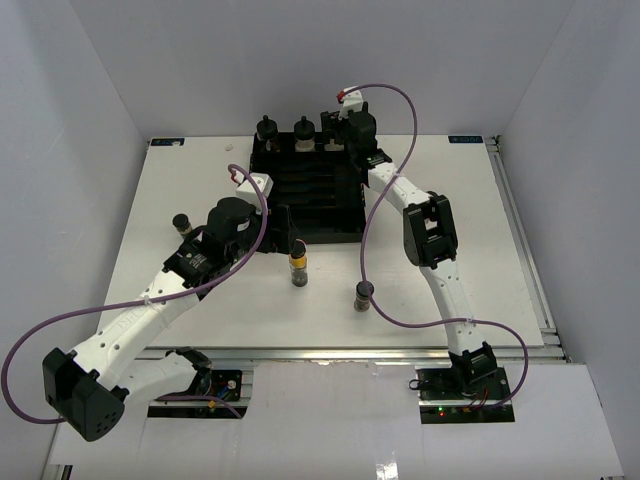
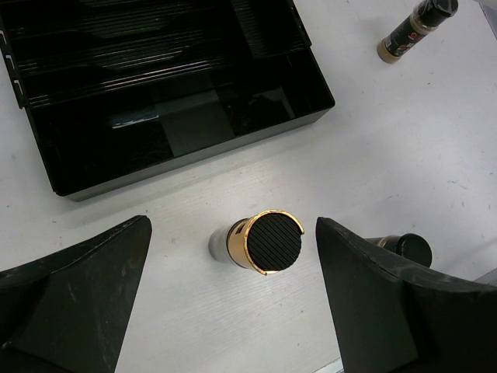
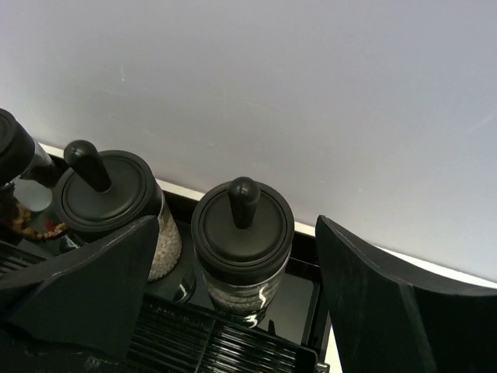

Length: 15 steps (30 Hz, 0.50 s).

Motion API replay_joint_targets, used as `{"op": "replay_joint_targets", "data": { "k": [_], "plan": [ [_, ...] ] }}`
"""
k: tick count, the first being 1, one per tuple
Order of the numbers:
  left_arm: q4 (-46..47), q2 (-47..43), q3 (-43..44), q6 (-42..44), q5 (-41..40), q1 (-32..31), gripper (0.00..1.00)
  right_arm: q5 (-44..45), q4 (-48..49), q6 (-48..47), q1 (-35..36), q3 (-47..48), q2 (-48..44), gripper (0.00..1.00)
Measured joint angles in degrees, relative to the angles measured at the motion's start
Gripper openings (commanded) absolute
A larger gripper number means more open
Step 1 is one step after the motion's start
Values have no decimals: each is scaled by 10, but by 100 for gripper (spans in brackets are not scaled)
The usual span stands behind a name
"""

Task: Organize the condiment bottles

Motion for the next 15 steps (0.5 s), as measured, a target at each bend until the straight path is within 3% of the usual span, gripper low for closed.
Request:
{"op": "replay_joint_targets", "data": {
  "k": [8,15],
  "plan": [
    [0,-5,0,0,3,0,98,0,6,-1,0,-4,-2,94],
    [3,-14,-11,1,-8,0,98,9,-21,-17,3,-172,-141,96]
  ]
}}
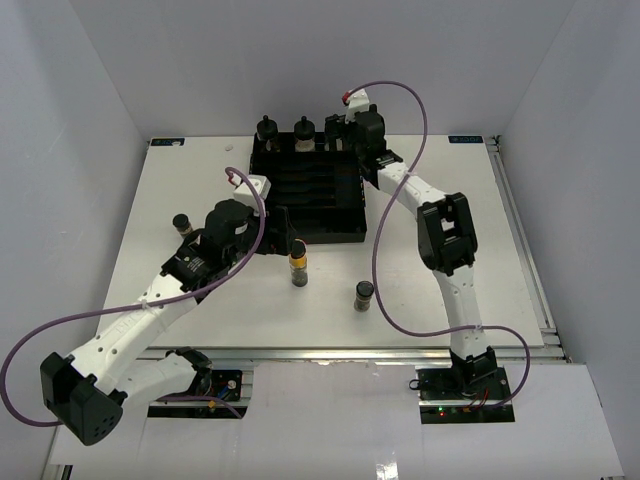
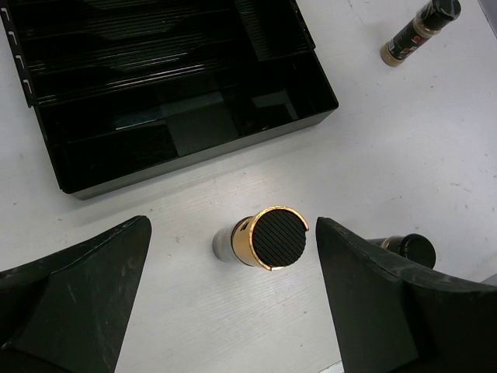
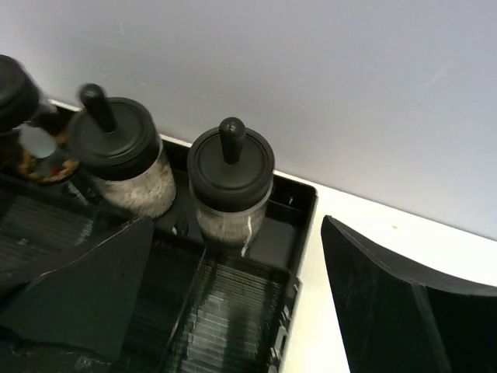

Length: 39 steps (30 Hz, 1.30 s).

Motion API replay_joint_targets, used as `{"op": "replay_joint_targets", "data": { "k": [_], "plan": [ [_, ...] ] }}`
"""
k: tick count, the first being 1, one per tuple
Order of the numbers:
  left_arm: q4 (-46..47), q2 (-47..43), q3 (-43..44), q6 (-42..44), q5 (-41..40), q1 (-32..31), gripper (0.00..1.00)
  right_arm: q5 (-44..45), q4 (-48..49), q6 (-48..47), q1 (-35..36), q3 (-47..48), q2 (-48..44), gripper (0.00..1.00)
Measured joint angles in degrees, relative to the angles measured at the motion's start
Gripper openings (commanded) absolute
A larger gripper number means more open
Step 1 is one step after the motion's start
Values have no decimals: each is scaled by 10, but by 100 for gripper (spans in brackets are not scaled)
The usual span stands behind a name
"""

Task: Organize the condiment bottles

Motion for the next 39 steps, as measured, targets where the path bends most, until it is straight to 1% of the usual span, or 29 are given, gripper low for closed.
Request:
{"op": "replay_joint_targets", "data": {
  "k": [4,9,13,16,21,26,30,32,34,39],
  "plan": [
    [2,-17,-4,1,-5,0,98,2,-41,0,1,-45,-119,98],
    [-7,-18,-1,2,11,0,98,0,-106,29,2,-87,-288,98],
    [-38,-2,0,1,9,0,98,-29,-143,61,5,-199,-426,97],
    [-62,4,0,-2,10,0,98,-50,-183,80,13,-286,-496,97],
    [-82,-7,0,-9,18,0,97,-76,-242,104,41,-445,-575,97],
    [-104,-11,1,-14,22,0,94,-99,-268,120,46,-546,-648,97],
    [-115,-11,2,-17,35,0,90,-107,-267,122,45,-586,-710,98],
    [-118,-9,6,-20,43,0,90,-112,-262,122,45,-604,-733,97],
    [-121,-6,14,-24,49,-1,90,-119,-260,121,45,-616,-743,96],
    [-131,8,40,-37,40,-3,93,-174,-258,112,55,-629,-741,95]
  ]
}}
